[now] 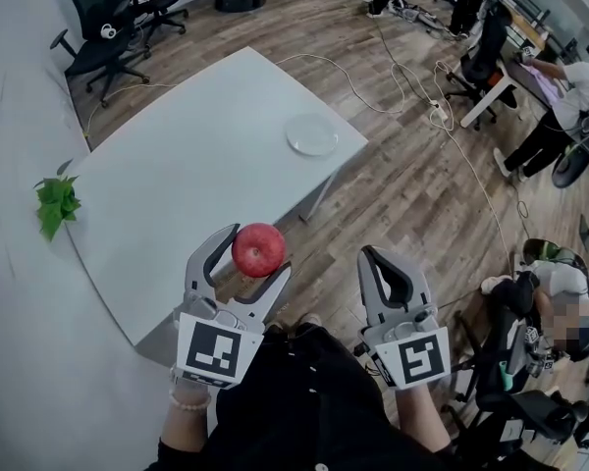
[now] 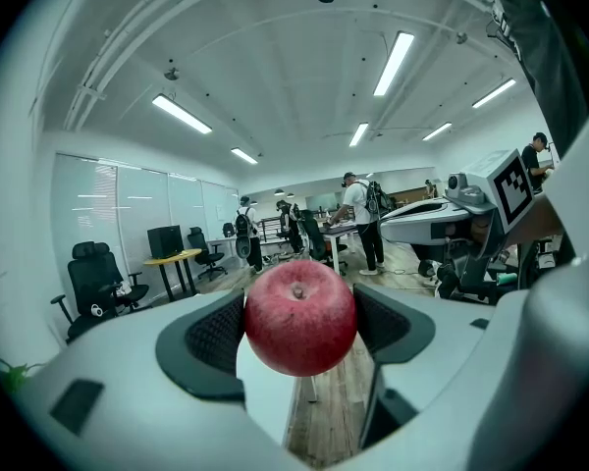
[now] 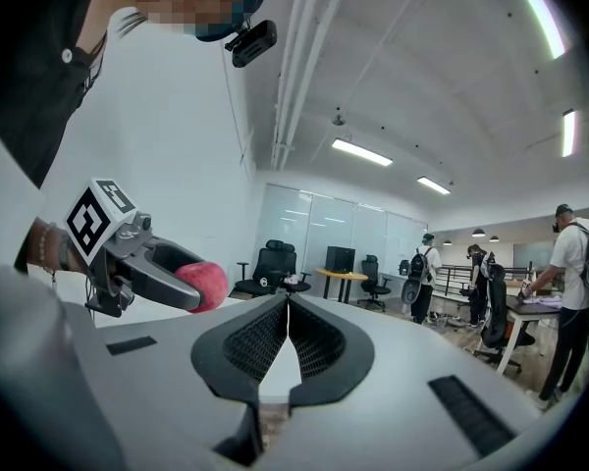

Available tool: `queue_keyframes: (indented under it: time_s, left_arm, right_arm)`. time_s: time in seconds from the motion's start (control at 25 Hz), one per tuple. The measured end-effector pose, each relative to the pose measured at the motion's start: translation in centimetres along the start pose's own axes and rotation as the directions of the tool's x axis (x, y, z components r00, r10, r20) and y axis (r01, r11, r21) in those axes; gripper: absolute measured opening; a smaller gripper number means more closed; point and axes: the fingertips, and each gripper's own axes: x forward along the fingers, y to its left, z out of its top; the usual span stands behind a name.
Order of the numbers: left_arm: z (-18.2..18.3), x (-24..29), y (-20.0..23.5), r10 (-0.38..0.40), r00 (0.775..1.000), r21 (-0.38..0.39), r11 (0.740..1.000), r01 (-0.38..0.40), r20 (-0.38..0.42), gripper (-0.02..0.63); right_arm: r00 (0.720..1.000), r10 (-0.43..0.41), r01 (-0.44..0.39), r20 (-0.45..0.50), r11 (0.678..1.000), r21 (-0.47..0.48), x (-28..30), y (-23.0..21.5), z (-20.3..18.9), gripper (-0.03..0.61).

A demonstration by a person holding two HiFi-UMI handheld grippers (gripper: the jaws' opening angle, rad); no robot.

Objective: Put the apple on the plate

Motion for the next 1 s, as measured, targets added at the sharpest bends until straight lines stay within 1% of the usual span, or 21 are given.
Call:
queue_keyframes:
  time_s: [0.24, 0.4, 0.64, 0.76, 0.84, 1.0]
  left_arm:
    - [0.0, -0.1, 0.6, 0.003, 1.0, 0.023, 1.0, -0.003, 0.011, 0.358]
    - [0.1, 0.5, 1.3, 0.021, 1.0, 0.016, 1.0, -0.021, 0.015, 0.358]
    - [0.4, 4.1, 1.5, 0.053, 0.998, 0.001, 0.999, -0.053, 0.018, 0.357]
    - [1.2, 6.4, 1.3, 0.053, 0.997, 0.019, 0.998, -0.054, 0.05, 0.357]
    - [2.2, 7.8, 1.1, 0.066, 0.996, -0.008, 0.998, -0.066, 0.059, 0.357]
    - [3.3, 11.1, 1.3, 0.091, 0.995, -0.016, 0.996, -0.091, 0.04, 0.357]
  right_arm:
    - [1.0, 0.013, -0.013, -0.007, 1.0, 0.001, 0.4, 1.1, -0.5, 0.041]
    - [1.0, 0.024, -0.024, 0.006, 1.0, -0.003, 1.7, 0.5, -0.3, 0.041]
    - [0.999, 0.04, -0.04, 0.032, 0.999, -0.007, 3.7, -3.5, -1.0, 0.041]
    - [0.998, 0.052, -0.052, 0.041, 0.999, -0.005, 4.8, -6.0, -1.3, 0.041]
    - [0.997, 0.057, -0.057, 0.052, 0.998, 0.0, 5.6, -7.9, -1.3, 0.041]
    - [0.995, 0.081, -0.081, 0.051, 0.997, 0.0, 7.3, -11.4, -2.1, 0.041]
